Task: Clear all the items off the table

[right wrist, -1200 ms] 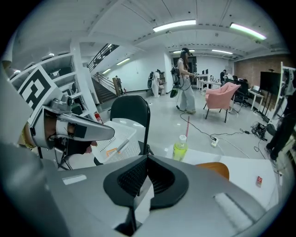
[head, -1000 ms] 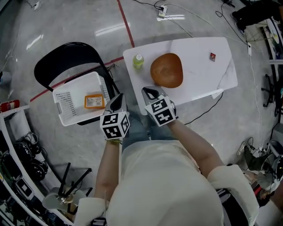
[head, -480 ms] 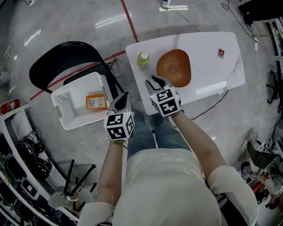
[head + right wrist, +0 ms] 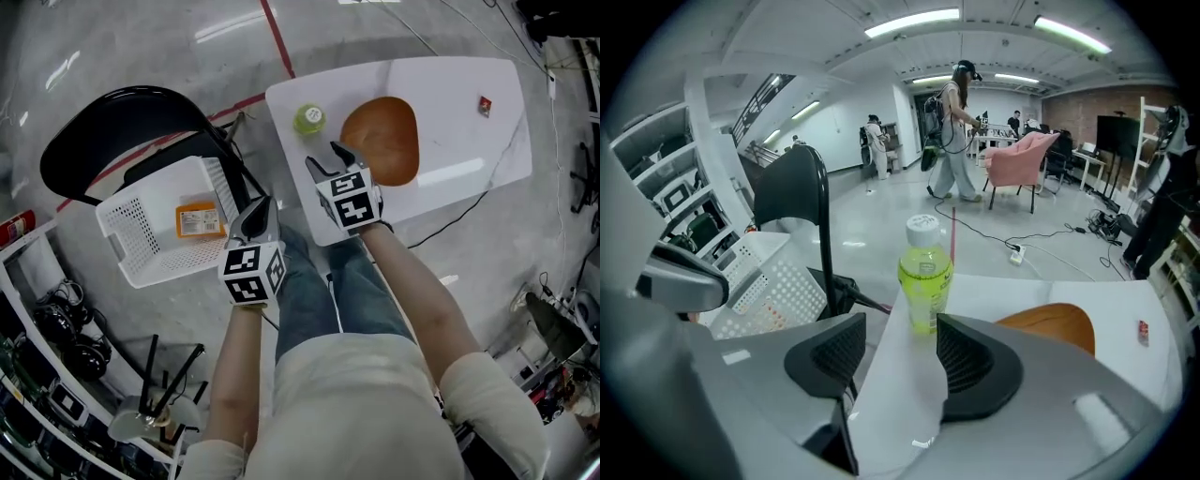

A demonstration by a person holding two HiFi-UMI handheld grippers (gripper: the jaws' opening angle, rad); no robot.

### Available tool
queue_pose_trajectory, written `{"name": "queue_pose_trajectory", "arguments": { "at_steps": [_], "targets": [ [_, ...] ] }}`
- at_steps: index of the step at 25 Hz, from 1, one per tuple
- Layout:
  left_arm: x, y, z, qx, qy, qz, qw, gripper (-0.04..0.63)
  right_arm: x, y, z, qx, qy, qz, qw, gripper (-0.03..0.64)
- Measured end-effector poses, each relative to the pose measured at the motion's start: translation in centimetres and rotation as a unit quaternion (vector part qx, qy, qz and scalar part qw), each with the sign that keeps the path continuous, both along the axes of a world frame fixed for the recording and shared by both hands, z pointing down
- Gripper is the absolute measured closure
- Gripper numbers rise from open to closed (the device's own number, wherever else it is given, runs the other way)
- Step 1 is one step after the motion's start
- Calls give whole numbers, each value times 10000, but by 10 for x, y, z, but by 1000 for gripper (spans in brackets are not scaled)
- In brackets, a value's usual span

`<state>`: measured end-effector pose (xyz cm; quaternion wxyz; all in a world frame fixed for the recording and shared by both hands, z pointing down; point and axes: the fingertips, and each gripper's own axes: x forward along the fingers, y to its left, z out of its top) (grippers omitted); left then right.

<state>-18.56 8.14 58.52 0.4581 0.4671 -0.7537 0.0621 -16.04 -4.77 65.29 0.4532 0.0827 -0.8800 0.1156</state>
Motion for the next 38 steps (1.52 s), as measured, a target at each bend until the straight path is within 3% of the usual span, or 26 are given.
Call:
{"name": "queue_pose_trajectory", "arguments": {
  "at_steps": [16, 27, 32, 38],
  "targets": [
    [-6, -4, 54, -51, 245, -96, 9996, 586, -42, -32, 53, 38, -5, 495, 9988, 297],
    [2, 1, 74, -73, 314, -38, 9995, 586, -66, -36, 79, 194, 26, 326, 9993, 259],
    [5, 7, 80, -99, 357, -49, 9993, 586, -78, -39, 82, 610, 54, -2, 9981, 259],
    [7, 13, 83, -128, 376, -61, 9992, 586, -78, -43, 84, 851, 153, -160, 9961, 301]
  ]
}}
